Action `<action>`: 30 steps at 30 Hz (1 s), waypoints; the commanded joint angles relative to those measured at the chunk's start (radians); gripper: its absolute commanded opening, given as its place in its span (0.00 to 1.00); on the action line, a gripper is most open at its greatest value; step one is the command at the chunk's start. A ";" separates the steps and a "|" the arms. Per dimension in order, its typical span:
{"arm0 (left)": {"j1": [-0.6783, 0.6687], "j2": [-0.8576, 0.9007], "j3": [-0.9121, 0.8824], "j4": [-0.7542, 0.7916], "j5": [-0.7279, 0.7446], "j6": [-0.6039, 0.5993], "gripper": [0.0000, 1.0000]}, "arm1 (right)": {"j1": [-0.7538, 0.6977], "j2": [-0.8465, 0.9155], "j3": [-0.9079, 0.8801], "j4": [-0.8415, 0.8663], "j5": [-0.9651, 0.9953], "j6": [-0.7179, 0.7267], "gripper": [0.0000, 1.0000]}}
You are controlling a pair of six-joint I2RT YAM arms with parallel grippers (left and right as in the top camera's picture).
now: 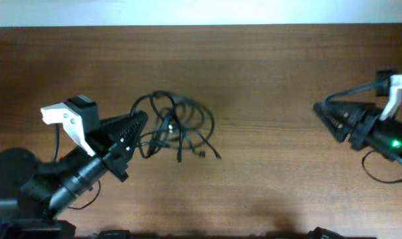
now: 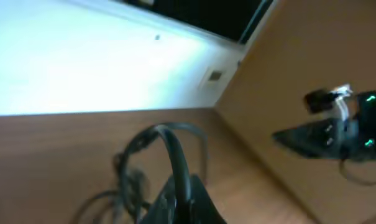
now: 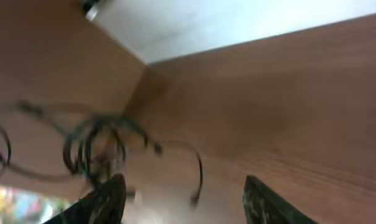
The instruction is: Untangle cables
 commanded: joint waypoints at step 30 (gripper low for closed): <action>0.001 -0.006 0.019 0.509 0.412 -0.574 0.13 | 0.566 0.322 0.004 0.195 0.844 0.171 0.04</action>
